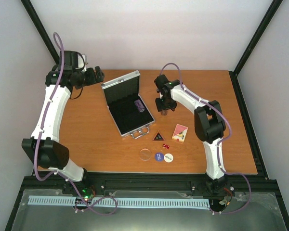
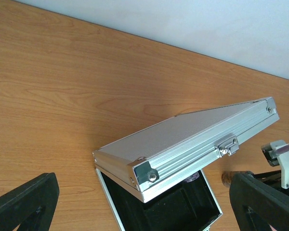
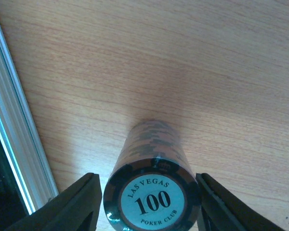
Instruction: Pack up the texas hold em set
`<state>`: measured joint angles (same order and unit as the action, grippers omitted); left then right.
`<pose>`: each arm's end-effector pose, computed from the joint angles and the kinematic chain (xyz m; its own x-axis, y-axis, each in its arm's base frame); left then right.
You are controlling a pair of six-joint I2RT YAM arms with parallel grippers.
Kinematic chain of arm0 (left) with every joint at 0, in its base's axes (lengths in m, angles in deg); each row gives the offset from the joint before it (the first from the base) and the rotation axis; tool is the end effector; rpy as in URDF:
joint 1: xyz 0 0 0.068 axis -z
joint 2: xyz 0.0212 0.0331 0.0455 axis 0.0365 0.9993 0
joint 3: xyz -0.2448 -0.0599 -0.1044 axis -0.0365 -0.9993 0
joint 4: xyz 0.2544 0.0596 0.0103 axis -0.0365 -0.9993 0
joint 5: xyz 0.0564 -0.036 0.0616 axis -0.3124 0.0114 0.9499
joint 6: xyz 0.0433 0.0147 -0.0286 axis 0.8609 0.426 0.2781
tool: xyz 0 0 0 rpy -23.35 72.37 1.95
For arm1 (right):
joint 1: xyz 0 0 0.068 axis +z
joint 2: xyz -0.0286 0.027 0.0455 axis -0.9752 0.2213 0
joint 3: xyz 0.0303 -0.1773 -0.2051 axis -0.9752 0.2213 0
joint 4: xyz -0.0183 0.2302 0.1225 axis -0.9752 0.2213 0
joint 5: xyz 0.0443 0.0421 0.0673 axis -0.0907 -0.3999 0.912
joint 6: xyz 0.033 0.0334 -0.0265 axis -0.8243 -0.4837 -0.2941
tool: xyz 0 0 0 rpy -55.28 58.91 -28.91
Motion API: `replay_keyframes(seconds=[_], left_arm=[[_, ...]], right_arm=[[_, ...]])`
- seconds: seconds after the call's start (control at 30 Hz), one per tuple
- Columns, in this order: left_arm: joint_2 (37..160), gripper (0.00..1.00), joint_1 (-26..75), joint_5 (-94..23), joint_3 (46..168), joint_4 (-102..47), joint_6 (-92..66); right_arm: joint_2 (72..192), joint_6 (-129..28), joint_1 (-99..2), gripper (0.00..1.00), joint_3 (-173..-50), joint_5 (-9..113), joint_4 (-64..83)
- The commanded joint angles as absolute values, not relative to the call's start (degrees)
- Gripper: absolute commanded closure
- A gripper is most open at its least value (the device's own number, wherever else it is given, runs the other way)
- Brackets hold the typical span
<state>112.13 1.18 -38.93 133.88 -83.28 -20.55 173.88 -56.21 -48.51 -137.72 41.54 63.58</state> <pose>0.3232 -0.0257 0.4057 -0.7137 -0.2813 -0.6415 -0.0326 0.9281 -0.3708 0.3876 0.2104 0.1979 -0.9306 -0.2640 -0.2536 -0.2756 0.9612 0.0104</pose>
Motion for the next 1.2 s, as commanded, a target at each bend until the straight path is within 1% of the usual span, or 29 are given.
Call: replay_keyframes(seconds=[0.0, 0.13, 0.2, 0.3, 0.47, 0.5, 0.6, 0.77, 0.93, 1.07, 1.17], left_arm=[[112.96, 0.00, 1.31, -38.88, 136.47, -84.09, -19.35], [112.84, 0.00, 1.30, -38.66, 136.66, -84.35, -18.98], [112.76, 0.00, 1.31, -38.47, 136.61, -84.46, -18.87], [112.61, 0.00, 1.25, -38.58, 136.40, -84.45, -18.87], [112.67, 0.00, 1.31, -38.81, 136.31, -84.39, -18.70], [112.65, 0.00, 1.26, -38.74, 136.31, -84.45, -18.68], [112.44, 0.00, 1.31, -38.74, 136.31, -84.36, -18.68], [112.16, 0.00, 1.26, -38.84, 135.81, -84.06, -19.27], [112.02, 0.00, 1.30, -39.67, 134.72, -82.96, -20.15], [112.17, 0.00, 1.30, -39.07, 134.05, -82.86, -20.27], [112.32, 0.00, 1.33, -38.60, 133.77, -82.66, -20.22]], right_arm=[[175.49, -56.37, -47.95, 0.47, -138.99, 41.10, 64.65], [175.62, -56.85, -47.90, 0.51, -138.24, 41.53, 64.48], [175.61, -56.92, -47.94, 0.56, -138.04, 41.33, 64.29], [175.62, -56.79, -47.94, 0.67, -138.03, 40.71, 64.27], [173.92, -56.29, -47.95, 0.93, -137.38, 40.55, 64.23], [172.85, -55.85, -47.85, 0.96, -137.02, 41.02, 63.88], [167.51, -54.75, -47.78, 0.97, -133.82, 43.11, 60.52], [157.43, -54.35, -47.34, 0.97, -126.74, 47.77, 49.97], [149.97, -54.85, -44.06, 0.97, -118.84, 47.43, 38.85], [147.55, -56.12, -40.50, 0.97, -111.63, 46.49, 28.91], [147.57, -55.52, -37.51, 0.97, -106.67, 42.53, 21.27]])
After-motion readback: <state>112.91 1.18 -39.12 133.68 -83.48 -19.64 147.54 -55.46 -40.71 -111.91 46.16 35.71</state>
